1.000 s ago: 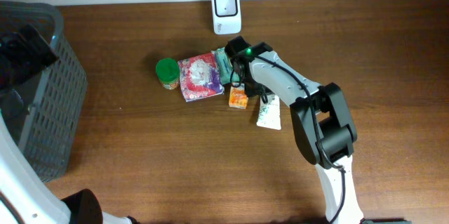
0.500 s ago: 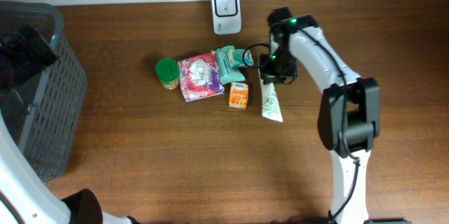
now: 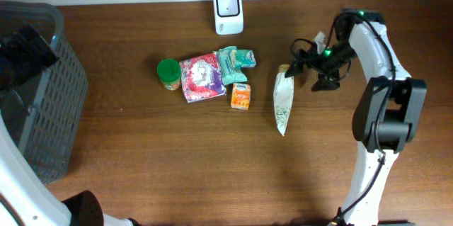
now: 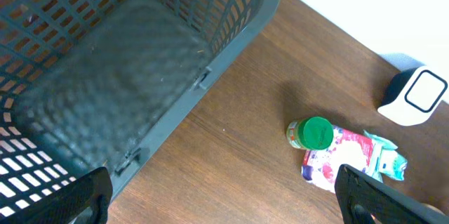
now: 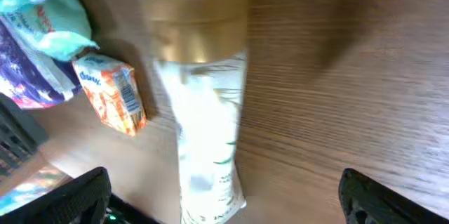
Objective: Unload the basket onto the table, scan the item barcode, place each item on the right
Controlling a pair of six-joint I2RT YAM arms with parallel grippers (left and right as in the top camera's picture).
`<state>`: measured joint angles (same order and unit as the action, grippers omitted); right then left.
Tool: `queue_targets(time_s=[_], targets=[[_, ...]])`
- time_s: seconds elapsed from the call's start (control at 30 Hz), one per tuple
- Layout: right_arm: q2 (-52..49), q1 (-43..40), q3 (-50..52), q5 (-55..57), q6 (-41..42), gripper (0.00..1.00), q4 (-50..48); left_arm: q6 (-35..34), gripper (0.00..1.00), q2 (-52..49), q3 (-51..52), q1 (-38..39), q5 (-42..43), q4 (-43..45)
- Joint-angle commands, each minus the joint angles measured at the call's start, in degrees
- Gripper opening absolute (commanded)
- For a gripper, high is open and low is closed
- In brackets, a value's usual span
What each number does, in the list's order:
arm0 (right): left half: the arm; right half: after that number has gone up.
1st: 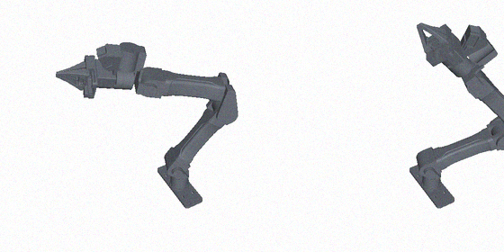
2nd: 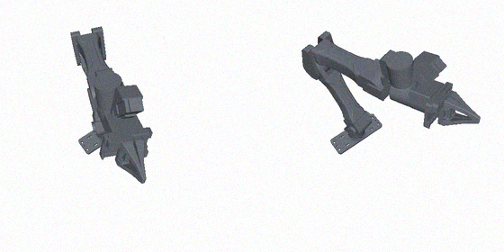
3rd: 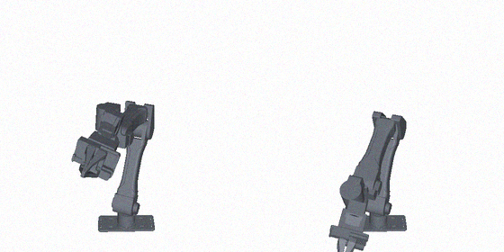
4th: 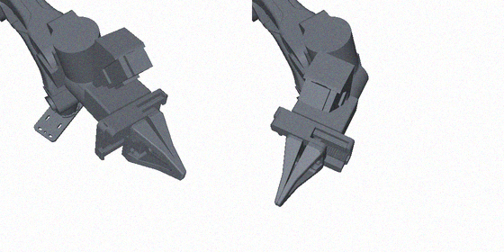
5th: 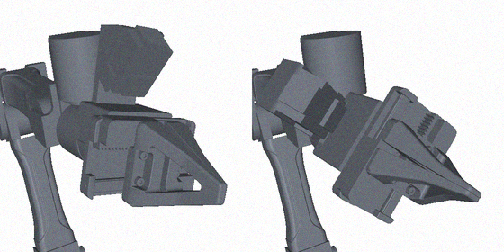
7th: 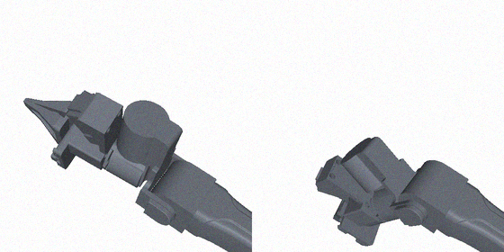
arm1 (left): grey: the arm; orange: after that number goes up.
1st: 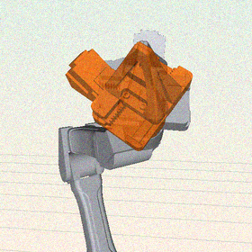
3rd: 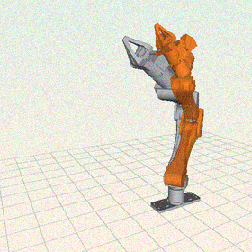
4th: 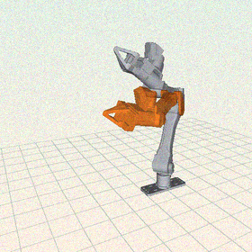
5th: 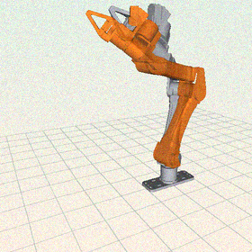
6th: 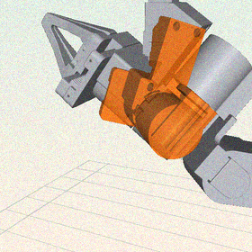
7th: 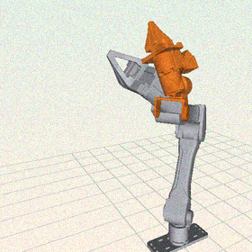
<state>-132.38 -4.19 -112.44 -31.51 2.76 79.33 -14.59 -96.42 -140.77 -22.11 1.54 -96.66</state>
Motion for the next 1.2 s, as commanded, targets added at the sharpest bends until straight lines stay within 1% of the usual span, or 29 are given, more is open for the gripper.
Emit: queue_targets(time_s=[0.0,0.03,0.1,0.17,0.2,0.27,0.3,0.37,0.43,0.5,0.57,0.67,0.7,0.73,0.77,0.8,0.83,0.87,1.0,1.07,1.1,1.17], targets=[[0.96,4.83,-0.83,2.38,-1.2,0.99,0.13,-0.55,0.99,0.39,0.04,-0.24,0.2,-0.04],[0.96,6.49,-0.87,6.62,1.29,0.99,-0.76,-0.55,0.99,0.39,0.04,-0.24,0.2,-0.04],[1.09,9.55,-3.3,18.91,7.91,0.99,0.09,-0.55,0.99,0.39,0.07,-0.24,0.2,-0.04],[1.6,12.41,-9.79,28.83,12.83,0.99,4.57,-0.52,0.99,0.39,0.04,-0.24,0.2,-0.04],[1.62,14.62,-14.84,32.09,13.46,0.99,8.41,-0.55,0.99,0.39,0.04,-0.24,0.2,-0.04],[1.62,17.86,-16.04,32.46,14.78,0.99,9.42,-0.55,0.99,0.39,0.04,-0.24,0.2,-0.04],[1.6,19.58,-14.99,33.55,16.74,0.99,8.59,-0.55,0.99,0.39,0.04,-0.24,0.2,-0.04],[1.49,23.89,-13.38,43.25,23.65,0.99,7.76,-0.55,0.99,0.39,0.04,-0.24,0.2,-0.04],[1.49,26.21,-10.97,43.78,24.17,0.99,5.4,-0.55,0.99,0.39,0.07,-0.24,0.2,-0.04],[1.49,28.15,-5.49,49.94,29.68,0.99,3.23,-0.55,0.99,0.39,0.04,-0.24,0.2,-0.04],[1.49,27.78,-0.31,50.18,29.68,0.99,-0.42,-0.52,0.99,0.39,0.04,-0.24,0.2,-0.04],[1.49,26.18,3.37,48.98,29.66,0.99,-3.3,-0.55,0.99,0.39,0.04,-0.24,0.2,-0.04],[1.49,24.22,4.66,45.81,28.98,0.96,-4.96,-0.55,0.99,0.39,0.04,-0.24,0.2,-0.04],[1.49,22.64,5.81,42.93,26.14,0.93,-6.8,-0.55,0.99,0.39,0.04,-0.24,0.2,-0.04],[1.49,20.87,7.21,37.27,22.08,0.89,-8.94,-0.55,0.99,0.39,0.04,-0.24,0.2,-0.04],[1.49,19.82,7.96,34.25,20.55,0.85,-10.23,-0.55,0.99,0.39,0.04,-0.24,0.2,-0.07],[1.49,19.3,8.09,33.83,20.57,0.82,-10.43,-0.52,0.99,0.39,0.04,-0.24,0.2,-0.04],[1.49,18.8,8.09,33.83,20.57,0.68,-10.43,-0.55,0.99,0.39,0.04,-0.24,0.2,-0.04],[1.51,18.78,7.72,34.91,20.57,0.21,-10.56,-0.55,0.99,0.39,0.04,-0.24,0.2,-0.04],[1.51,18.78,6.01,34.6,20.57,0.13,-8.85,-0.55,0.99,0.39,0.04,-0.24,0.2,-0.04],[1.51,18.78,3.72,33.55,19.71,0.13,-6.8,-0.55,0.99,0.39,0.04,-0.24,0.2,-0.04],[1.51,18.71,-1.44,27.08,15.47,0.13,-3.82,-0.55,0.99,0.39,0.04,-0.24,0.2,-0.04]])
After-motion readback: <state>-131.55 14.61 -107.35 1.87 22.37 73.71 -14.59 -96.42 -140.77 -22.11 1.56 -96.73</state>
